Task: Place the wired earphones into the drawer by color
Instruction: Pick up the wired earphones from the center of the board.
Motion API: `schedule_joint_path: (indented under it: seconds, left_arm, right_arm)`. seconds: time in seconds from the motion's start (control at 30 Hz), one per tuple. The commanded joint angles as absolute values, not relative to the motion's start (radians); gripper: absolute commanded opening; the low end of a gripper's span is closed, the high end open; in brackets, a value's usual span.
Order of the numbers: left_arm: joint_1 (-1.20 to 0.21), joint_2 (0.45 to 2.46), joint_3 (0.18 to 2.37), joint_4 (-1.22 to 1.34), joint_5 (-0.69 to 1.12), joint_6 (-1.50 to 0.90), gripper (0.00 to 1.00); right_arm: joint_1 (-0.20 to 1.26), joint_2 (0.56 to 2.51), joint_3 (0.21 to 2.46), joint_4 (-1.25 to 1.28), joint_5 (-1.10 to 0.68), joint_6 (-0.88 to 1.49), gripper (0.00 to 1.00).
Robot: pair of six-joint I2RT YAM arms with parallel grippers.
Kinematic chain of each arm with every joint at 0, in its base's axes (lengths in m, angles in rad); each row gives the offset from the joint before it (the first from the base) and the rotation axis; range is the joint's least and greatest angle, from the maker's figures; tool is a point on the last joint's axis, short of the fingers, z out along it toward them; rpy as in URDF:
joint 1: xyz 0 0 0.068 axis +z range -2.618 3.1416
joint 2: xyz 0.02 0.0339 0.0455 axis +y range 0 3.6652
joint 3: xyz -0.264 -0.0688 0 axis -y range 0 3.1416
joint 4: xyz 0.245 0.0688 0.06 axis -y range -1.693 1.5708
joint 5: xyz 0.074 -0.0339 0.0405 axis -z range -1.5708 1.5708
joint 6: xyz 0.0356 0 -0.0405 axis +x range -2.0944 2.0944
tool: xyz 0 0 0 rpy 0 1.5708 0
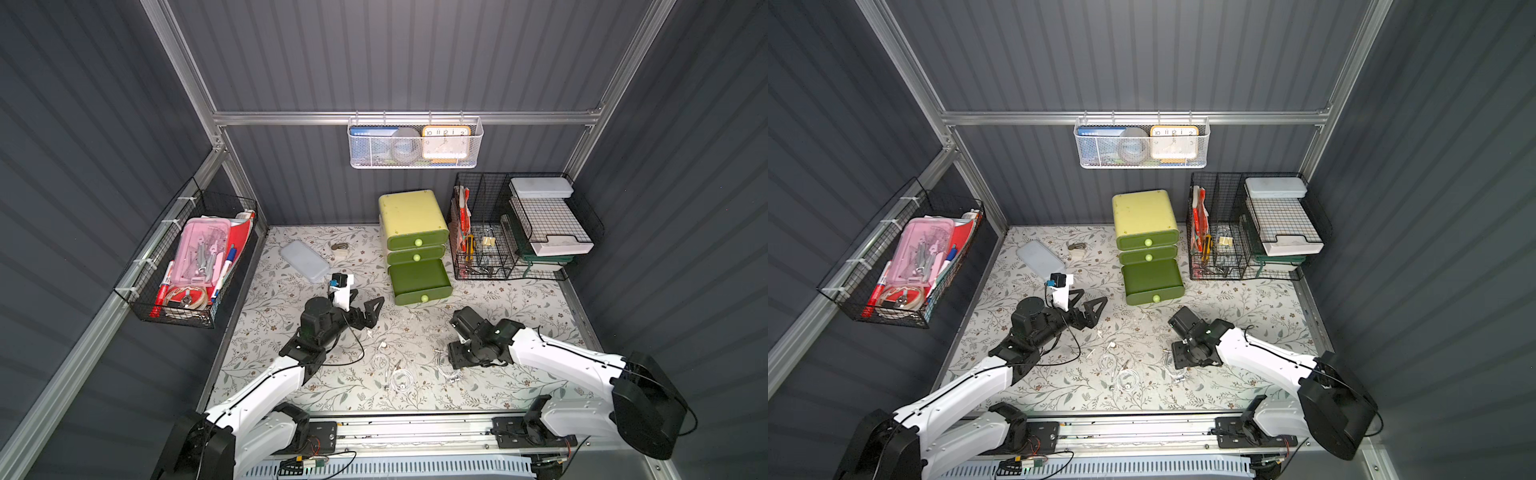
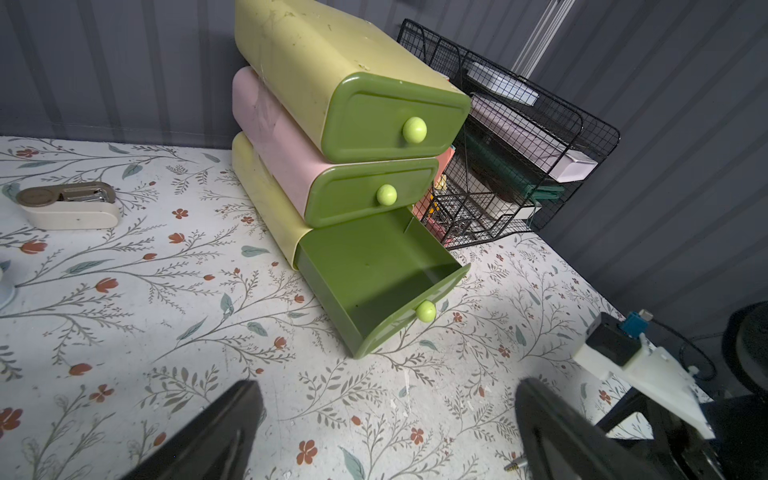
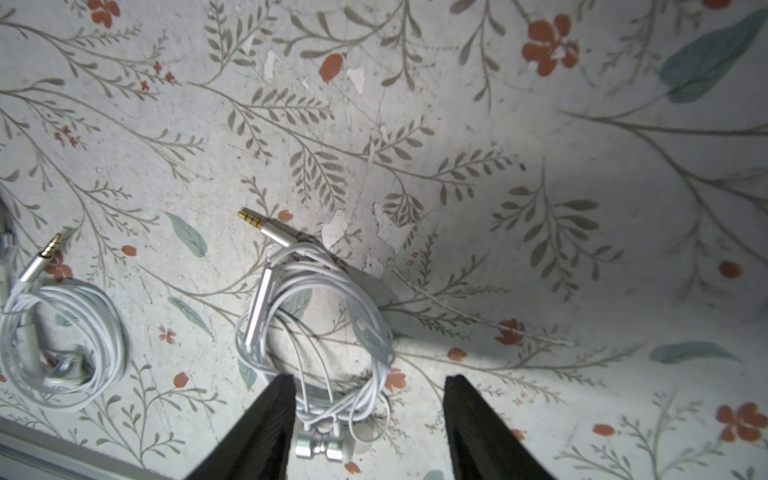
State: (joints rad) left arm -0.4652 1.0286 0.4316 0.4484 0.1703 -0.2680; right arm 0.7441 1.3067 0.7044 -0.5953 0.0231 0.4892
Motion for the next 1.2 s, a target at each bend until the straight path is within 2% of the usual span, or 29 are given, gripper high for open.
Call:
schedule_joint_path:
  seconds: [0.0, 0.33, 0.73, 0.97, 1.17]
  left_arm:
    - [-0.469, 1.009, 0.417, 0.463, 0.160, -0.281, 0.99]
    - [-0.469, 0.992, 0.413, 0.463, 0.157, -0.281, 0.99]
    - [-0.469, 0.987, 0.410, 0.463, 0.155, -0.281, 0.99]
    - [-0.469, 0.983, 0.409, 0.464, 0.153, -0.281, 0.99]
    - [-0.469, 0.978, 0.406, 0.471, 0.141, -0.286, 0.99]
  right_arm:
    - [0.763, 1.350, 0.739, -0.596, 0.052, 0.477, 0.60]
    - [0.770, 1.417, 0.746, -0.600, 0.096, 0.479, 0.58]
    - [0.770, 1.475, 0.753, -0.588, 0.107, 0.473, 0.48]
    - [0.770, 1.487, 0.748, -0.588, 0.120, 0.477, 0.37]
    - [0.770, 1.497, 0.753, -0.598, 0.124, 0.485, 0.22]
